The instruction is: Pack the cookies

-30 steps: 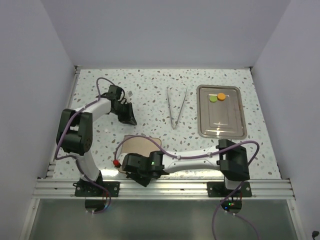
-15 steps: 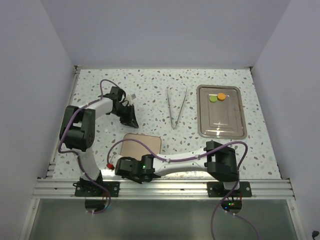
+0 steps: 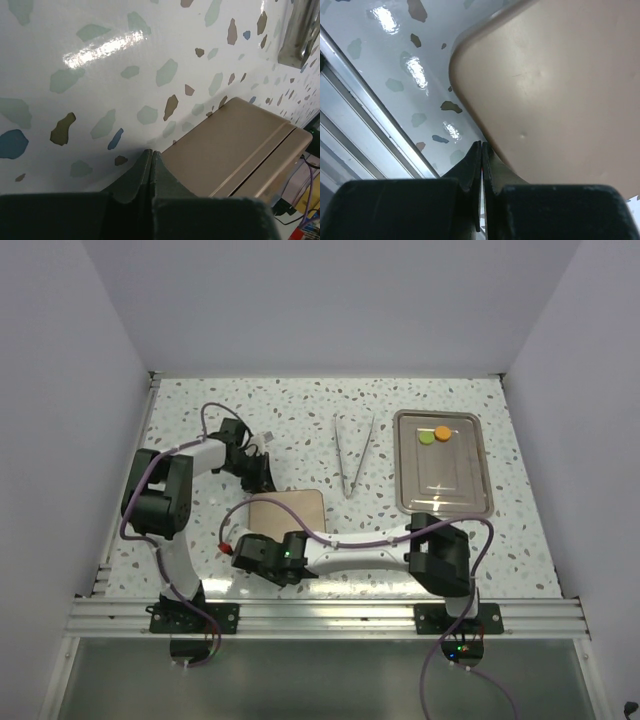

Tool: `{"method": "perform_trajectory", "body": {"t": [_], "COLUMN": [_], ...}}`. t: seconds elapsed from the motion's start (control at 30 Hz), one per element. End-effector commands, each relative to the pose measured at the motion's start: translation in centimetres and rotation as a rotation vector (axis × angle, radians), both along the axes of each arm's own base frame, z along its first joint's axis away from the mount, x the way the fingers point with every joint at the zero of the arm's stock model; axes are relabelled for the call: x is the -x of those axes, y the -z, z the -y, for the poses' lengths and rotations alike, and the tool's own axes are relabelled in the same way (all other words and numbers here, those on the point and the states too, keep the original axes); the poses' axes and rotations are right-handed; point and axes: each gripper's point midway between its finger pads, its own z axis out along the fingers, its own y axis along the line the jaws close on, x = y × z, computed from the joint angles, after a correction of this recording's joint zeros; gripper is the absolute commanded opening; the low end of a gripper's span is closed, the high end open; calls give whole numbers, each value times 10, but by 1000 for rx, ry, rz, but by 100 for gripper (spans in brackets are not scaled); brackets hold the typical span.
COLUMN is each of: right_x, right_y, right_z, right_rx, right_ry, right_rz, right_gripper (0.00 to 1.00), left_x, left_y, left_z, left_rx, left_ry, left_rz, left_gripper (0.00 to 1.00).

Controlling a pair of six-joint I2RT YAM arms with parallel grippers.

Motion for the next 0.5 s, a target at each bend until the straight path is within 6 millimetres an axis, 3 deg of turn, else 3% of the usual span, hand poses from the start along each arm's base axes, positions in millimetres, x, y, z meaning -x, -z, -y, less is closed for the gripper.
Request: {"method": "perform_trajectory", "body": {"t": [0.0,0.2,0.47], "right_x": [-51,-81,-100], "right_y": [-17,-23,-28], "right_z": [0,9,23], "right_rx": [-16,-36,-54], "right_ry": [115,205,261], "right_rz": [134,117,77], "right_gripper": [0,0,0], "left_x": [32,52,71], "left_y": [8,14,12], "left_z": [2,-1,-3], "left_rx": [41,39,43], "left_ry": [47,40,6], "left_rz": [-91,-110,-131], "left_gripper": [0,0,0]}}
